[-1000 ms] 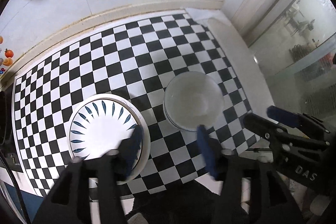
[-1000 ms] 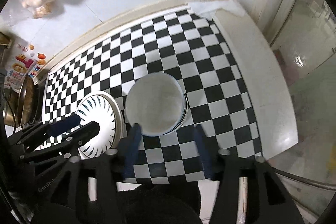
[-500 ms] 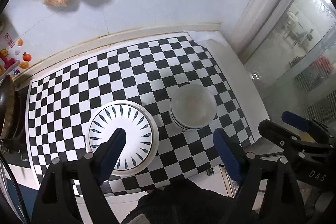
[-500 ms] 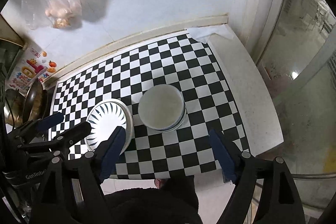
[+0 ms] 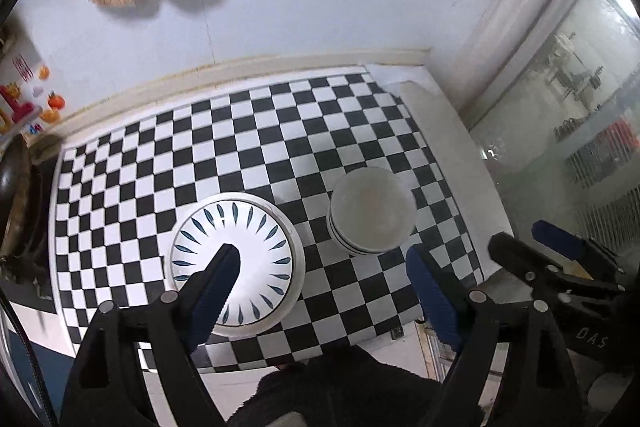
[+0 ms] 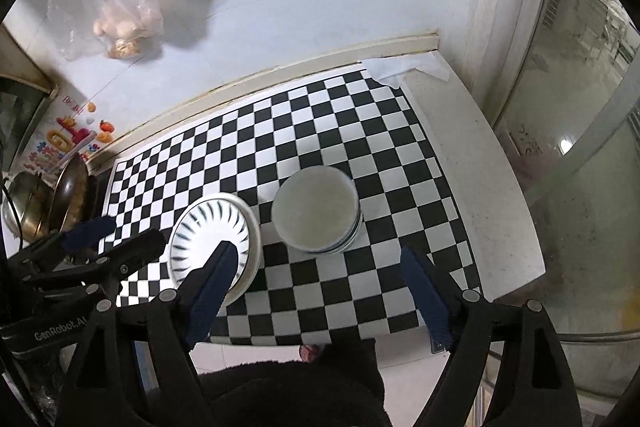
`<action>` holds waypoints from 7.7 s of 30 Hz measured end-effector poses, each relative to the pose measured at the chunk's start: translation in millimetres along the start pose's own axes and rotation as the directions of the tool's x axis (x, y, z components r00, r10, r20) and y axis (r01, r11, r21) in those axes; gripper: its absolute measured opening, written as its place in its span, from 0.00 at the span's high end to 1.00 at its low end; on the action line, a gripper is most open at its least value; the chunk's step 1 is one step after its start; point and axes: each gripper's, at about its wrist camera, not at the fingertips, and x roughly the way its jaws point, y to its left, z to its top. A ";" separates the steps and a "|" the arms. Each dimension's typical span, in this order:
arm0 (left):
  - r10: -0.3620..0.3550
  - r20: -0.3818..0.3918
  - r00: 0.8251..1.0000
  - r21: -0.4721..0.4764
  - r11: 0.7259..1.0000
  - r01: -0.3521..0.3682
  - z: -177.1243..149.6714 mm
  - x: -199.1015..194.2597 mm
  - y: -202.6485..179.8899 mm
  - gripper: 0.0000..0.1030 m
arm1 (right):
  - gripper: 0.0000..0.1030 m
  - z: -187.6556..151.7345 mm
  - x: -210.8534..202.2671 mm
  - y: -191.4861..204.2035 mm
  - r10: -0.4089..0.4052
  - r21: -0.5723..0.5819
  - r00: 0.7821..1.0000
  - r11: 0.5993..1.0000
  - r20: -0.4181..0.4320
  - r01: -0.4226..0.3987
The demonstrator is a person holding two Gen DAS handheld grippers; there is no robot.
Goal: Organize plates and bowls
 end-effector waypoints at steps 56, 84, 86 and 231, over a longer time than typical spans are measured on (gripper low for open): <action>-0.298 -0.419 0.858 -0.154 0.954 0.257 51.3 248.5 24.0 0.58 | 0.63 43.6 290.3 -33.5 0.282 0.314 0.910 0.931 -0.304 -0.184; -0.225 -0.249 0.942 -0.406 0.907 0.109 -6.4 167.8 174.0 0.57 | 0.66 27.7 292.2 150.1 0.320 -0.005 0.861 0.937 -0.395 -0.350; -0.221 -0.234 0.947 -0.414 0.904 0.109 -9.1 167.7 178.2 0.59 | 0.68 27.1 291.3 153.8 0.313 -0.015 0.865 0.938 -0.393 -0.346; 0.310 0.360 0.880 -0.253 0.940 -0.228 -276.3 -235.8 41.0 0.17 | 0.10 -202.3 -224.3 122.1 0.074 -0.288 0.943 0.957 0.324 0.023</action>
